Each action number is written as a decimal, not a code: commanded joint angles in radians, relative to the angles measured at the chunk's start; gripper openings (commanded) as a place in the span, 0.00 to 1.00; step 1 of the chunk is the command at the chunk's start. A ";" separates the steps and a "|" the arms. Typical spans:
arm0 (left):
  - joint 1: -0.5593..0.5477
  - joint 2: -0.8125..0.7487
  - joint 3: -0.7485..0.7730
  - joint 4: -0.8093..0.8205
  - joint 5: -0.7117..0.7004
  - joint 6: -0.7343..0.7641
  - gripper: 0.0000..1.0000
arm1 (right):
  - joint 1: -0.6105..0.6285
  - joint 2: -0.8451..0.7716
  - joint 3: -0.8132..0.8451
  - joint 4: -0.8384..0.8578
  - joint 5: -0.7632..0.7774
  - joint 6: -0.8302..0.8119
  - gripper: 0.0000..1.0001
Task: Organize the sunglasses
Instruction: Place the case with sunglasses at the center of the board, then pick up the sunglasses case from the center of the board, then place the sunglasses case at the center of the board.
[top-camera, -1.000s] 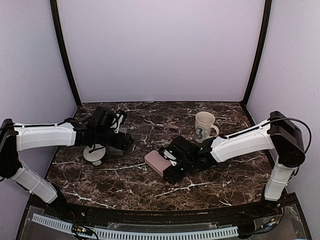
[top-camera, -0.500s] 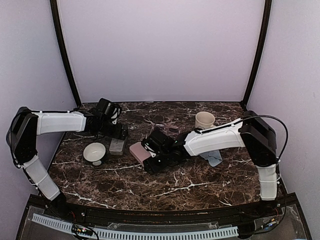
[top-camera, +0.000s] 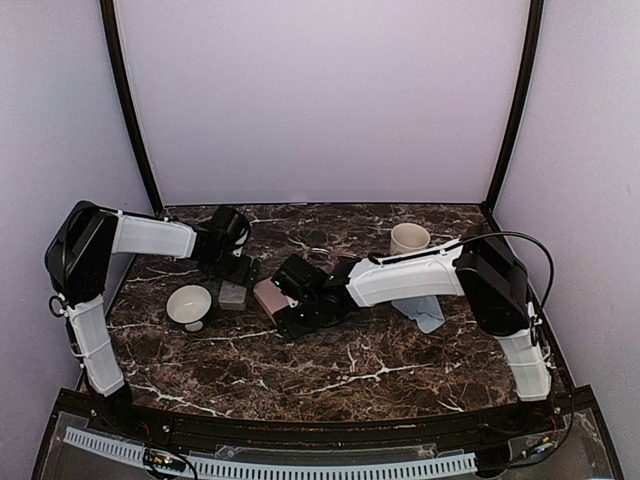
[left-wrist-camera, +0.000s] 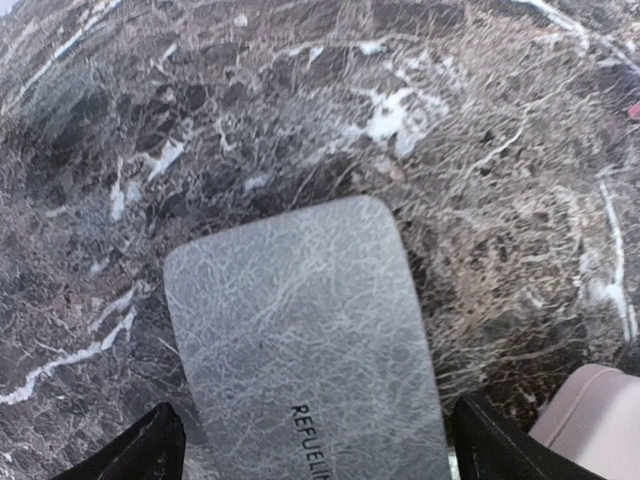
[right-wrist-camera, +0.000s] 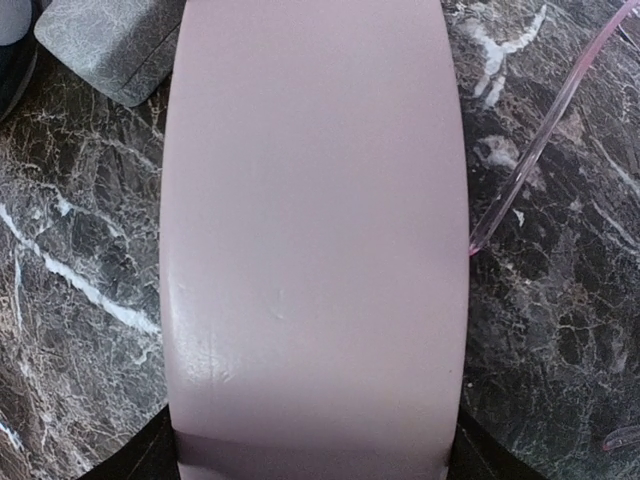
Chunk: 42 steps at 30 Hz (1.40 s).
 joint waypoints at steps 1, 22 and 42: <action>0.013 0.018 0.020 -0.039 -0.002 0.001 0.93 | 0.006 0.005 0.038 -0.010 0.038 0.020 0.77; 0.010 -0.183 0.007 0.069 0.093 -0.010 0.40 | -0.013 -0.393 -0.286 0.135 -0.011 0.014 0.91; -0.314 -0.554 -0.346 0.293 0.619 -0.080 0.25 | -0.116 -0.934 -0.875 0.420 -0.332 -0.070 0.94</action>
